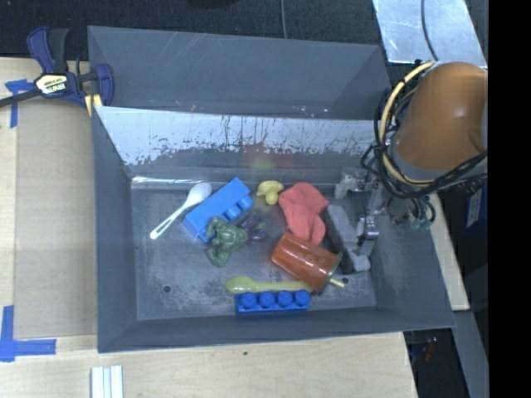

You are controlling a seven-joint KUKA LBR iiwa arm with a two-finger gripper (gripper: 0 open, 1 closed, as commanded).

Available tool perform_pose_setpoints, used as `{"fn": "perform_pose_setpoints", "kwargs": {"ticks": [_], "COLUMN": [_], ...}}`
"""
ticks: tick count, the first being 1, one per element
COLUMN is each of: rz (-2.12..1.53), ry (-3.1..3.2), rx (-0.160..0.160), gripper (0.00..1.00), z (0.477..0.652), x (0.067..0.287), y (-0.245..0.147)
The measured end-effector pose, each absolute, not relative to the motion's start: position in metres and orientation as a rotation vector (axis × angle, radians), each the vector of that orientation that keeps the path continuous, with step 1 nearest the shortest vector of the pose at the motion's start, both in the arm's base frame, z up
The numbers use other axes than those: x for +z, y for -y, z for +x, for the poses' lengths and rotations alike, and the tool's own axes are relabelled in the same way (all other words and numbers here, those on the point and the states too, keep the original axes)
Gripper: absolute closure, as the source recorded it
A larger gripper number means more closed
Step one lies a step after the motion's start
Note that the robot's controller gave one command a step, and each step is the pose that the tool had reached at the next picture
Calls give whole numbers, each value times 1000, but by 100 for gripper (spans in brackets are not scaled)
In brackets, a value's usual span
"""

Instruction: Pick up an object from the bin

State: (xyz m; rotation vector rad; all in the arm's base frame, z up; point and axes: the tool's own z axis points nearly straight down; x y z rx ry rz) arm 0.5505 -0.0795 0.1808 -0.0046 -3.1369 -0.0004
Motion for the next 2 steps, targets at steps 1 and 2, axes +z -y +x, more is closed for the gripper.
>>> {"fn": "perform_pose_setpoints", "kwargs": {"ticks": [1, 2], "rz": [-1, -249], "ry": [3146, 3138], "rx": [1, 1], "gripper": [0, 0], "z": [552, 526], "x": [185, 147], "y": [79, 38]}}
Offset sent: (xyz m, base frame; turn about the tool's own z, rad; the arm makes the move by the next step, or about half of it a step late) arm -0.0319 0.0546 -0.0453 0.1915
